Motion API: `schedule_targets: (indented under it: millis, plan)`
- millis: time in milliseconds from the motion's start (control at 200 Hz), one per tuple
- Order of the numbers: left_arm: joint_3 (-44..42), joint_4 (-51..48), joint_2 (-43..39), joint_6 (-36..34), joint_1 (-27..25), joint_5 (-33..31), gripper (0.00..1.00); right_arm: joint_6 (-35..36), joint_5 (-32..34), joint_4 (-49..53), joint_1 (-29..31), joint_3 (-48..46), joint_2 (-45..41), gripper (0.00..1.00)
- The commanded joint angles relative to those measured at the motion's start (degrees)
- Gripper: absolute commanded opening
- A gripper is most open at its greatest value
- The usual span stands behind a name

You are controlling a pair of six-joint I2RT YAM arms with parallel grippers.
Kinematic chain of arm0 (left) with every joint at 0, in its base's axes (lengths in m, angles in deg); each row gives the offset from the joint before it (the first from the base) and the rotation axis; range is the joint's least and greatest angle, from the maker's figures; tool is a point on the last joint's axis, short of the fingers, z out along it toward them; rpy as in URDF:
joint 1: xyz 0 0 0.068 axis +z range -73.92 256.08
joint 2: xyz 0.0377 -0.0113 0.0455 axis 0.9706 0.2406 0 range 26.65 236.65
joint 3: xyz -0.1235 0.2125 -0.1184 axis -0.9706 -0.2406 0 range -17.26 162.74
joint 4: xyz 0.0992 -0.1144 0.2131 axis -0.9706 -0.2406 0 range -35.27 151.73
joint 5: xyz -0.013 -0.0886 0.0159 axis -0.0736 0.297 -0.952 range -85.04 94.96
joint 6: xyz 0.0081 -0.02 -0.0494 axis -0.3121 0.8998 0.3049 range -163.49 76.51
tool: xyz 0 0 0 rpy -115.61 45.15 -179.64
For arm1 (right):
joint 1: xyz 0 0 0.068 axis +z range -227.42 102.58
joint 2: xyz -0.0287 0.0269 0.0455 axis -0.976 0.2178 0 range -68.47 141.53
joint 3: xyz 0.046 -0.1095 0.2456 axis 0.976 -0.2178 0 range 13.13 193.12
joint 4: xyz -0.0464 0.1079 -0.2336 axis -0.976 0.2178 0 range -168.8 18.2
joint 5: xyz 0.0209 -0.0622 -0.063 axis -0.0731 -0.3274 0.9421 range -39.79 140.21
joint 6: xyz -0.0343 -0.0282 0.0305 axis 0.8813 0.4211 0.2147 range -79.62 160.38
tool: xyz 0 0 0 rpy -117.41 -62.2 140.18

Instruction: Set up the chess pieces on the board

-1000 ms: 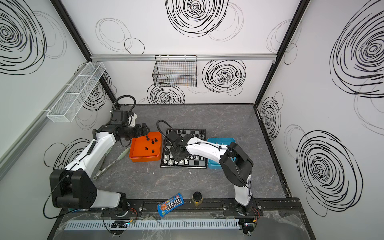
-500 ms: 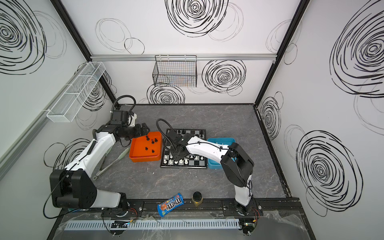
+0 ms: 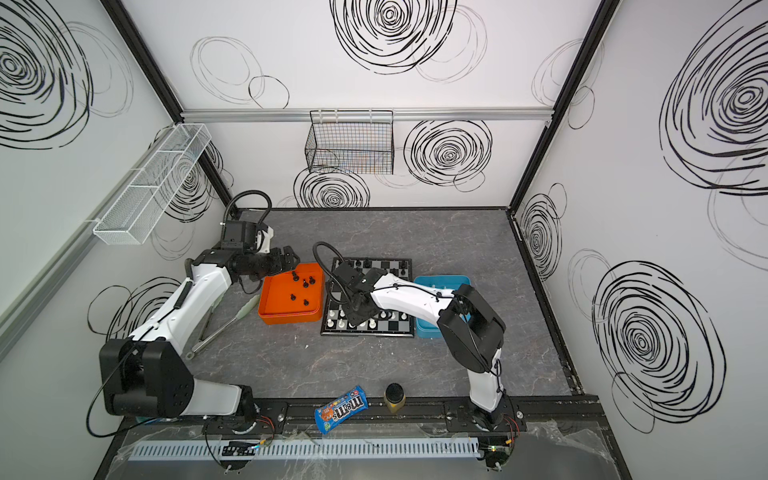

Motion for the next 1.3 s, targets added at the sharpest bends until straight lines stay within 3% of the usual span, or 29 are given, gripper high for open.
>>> schedule_targets:
  millis: [0, 1296]
  plan:
    - [-0.2, 1.9, -0.4, 0.6, 0.6, 0.3, 0.96, 0.2, 0.1, 2.4, 0.2, -0.1, 0.8, 0.33]
    - [-0.7, 2.5, -0.3, 0.9, 0.7, 0.6, 0.96, 0.7, 0.5, 4.8, 0.4, 1.6, 1.5, 0.19]
